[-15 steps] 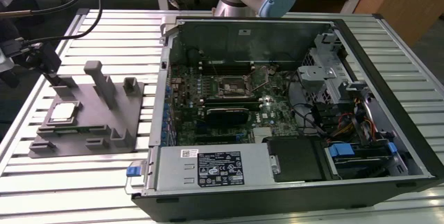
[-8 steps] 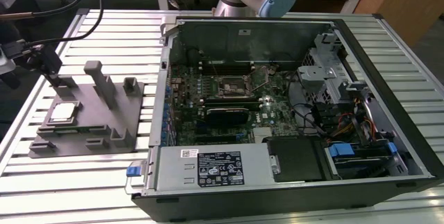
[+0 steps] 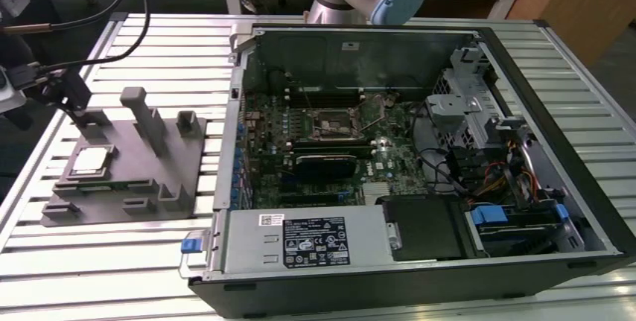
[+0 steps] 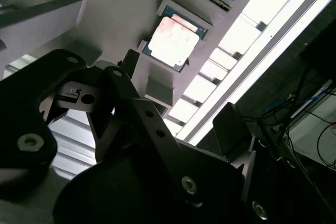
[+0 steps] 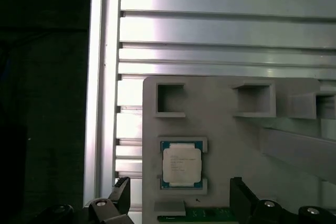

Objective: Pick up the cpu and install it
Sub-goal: 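Pick up the cpu and move it towards the insertion slot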

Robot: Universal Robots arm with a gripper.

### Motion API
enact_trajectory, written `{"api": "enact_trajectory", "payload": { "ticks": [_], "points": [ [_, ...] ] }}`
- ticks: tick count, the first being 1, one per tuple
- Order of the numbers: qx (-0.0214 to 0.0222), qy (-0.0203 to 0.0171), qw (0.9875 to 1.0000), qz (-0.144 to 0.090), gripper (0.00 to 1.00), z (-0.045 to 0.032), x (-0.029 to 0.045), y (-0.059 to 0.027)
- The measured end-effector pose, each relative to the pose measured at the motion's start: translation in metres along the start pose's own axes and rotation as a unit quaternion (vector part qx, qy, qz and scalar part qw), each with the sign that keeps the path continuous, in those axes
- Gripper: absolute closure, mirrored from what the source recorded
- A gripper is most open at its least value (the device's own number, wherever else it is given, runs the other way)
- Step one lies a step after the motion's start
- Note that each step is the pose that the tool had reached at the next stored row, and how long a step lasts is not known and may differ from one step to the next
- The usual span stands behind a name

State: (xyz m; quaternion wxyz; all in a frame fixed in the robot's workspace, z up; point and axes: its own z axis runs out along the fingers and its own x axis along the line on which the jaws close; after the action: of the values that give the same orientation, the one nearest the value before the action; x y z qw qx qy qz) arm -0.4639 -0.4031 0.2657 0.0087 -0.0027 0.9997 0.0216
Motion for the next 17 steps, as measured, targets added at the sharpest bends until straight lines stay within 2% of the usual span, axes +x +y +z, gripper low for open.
{"api": "enact_trajectory", "payload": {
  "ticks": [5,17],
  "points": [
    [0.0001,-0.0005,0.9999,0.01,0.16,0.0086,-0.0019,-0.0015],
    [0.0001,-0.0004,1.0,0.009,0.16,0.03,-0.0032,-0.007]
  ]
}}
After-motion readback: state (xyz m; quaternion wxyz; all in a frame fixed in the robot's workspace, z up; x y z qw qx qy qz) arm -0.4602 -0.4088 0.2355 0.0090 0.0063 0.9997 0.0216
